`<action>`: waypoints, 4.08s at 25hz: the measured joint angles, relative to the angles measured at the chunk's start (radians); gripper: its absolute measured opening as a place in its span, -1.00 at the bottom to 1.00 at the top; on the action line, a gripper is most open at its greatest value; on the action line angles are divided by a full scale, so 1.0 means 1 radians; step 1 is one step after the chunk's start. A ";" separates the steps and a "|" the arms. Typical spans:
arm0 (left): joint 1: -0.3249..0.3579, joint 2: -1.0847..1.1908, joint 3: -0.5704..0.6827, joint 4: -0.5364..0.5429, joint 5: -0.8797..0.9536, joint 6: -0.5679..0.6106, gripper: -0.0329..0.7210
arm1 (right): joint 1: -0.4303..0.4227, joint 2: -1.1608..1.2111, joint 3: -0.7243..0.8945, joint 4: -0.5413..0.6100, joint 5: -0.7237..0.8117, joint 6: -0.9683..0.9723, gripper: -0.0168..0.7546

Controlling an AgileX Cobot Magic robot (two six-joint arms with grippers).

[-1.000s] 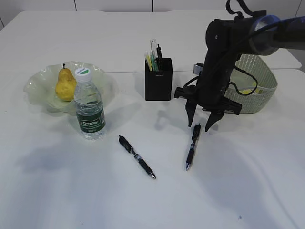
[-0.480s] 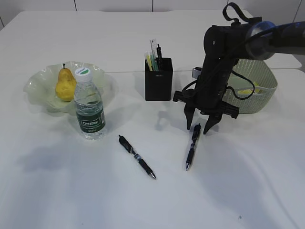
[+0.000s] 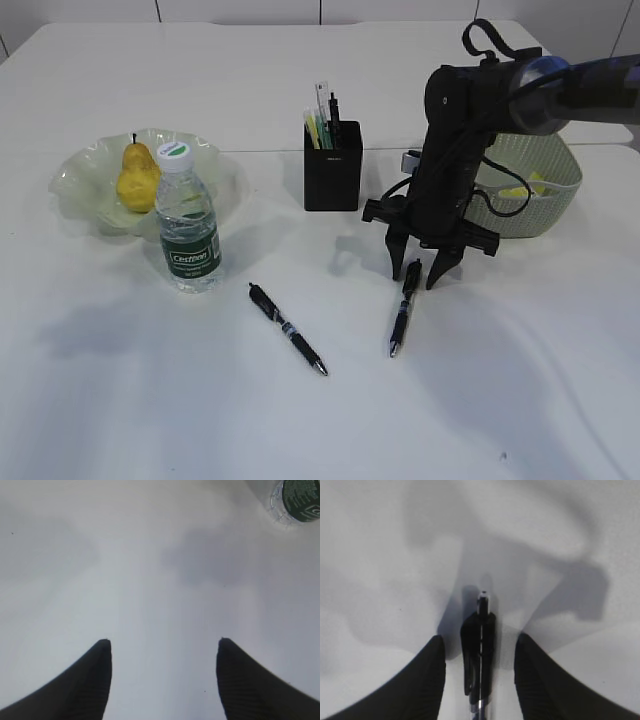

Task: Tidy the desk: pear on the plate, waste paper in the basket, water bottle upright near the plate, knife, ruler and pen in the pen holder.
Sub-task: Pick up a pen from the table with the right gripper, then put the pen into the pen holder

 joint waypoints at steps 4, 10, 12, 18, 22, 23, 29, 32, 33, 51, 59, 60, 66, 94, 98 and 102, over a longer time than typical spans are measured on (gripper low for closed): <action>0.000 0.000 0.000 0.000 0.000 0.000 0.32 | 0.000 0.000 0.000 -0.004 0.000 0.000 -0.16; 0.000 0.000 0.000 0.000 0.000 0.000 0.32 | 0.000 0.002 0.000 -0.005 0.002 -0.010 -0.49; 0.000 0.000 0.000 0.000 0.000 0.000 0.32 | 0.000 0.002 0.000 -0.005 0.004 -0.026 -0.58; 0.000 0.000 0.000 0.000 0.000 0.000 0.32 | 0.000 0.003 -0.004 -0.005 0.008 -0.100 -0.69; 0.000 0.000 0.000 0.000 0.002 0.000 0.32 | 0.000 0.003 -0.004 -0.005 0.008 -0.114 -0.69; 0.000 0.000 0.000 0.000 0.004 0.000 0.32 | 0.000 0.003 -0.004 -0.005 0.008 -0.123 -0.69; 0.000 0.000 0.000 0.000 0.005 0.000 0.32 | 0.000 -0.038 -0.004 -0.028 0.008 -0.187 -0.69; 0.000 0.000 0.000 0.000 0.005 0.000 0.32 | 0.002 -0.073 -0.004 -0.063 -0.001 -0.212 -0.69; 0.000 0.000 0.000 0.000 0.005 0.000 0.32 | 0.004 -0.087 -0.004 -0.075 -0.003 -0.223 -0.69; 0.000 0.000 0.000 0.000 0.037 0.000 0.32 | 0.147 -0.277 0.022 -0.171 -0.006 -0.340 -0.70; 0.000 0.000 0.000 0.000 0.039 0.000 0.32 | 0.147 -0.363 0.206 -0.204 -0.124 -0.347 -0.70; 0.000 0.000 0.000 0.000 0.041 0.000 0.32 | 0.147 -0.382 0.235 -0.206 -0.147 -0.347 -0.70; 0.000 0.000 0.000 0.000 0.041 0.000 0.32 | 0.147 -0.485 0.411 -0.258 -0.347 -0.347 -0.70; 0.000 0.000 0.000 0.000 0.035 0.000 0.32 | 0.075 -0.333 0.310 -0.419 -1.228 -0.347 -0.70; 0.000 0.000 0.000 0.000 0.034 0.000 0.32 | 0.075 -0.280 0.263 -0.425 -1.282 -0.347 -0.70; 0.000 0.000 0.000 0.000 0.033 0.000 0.32 | 0.075 -0.236 0.215 -0.426 -1.317 -0.347 -0.70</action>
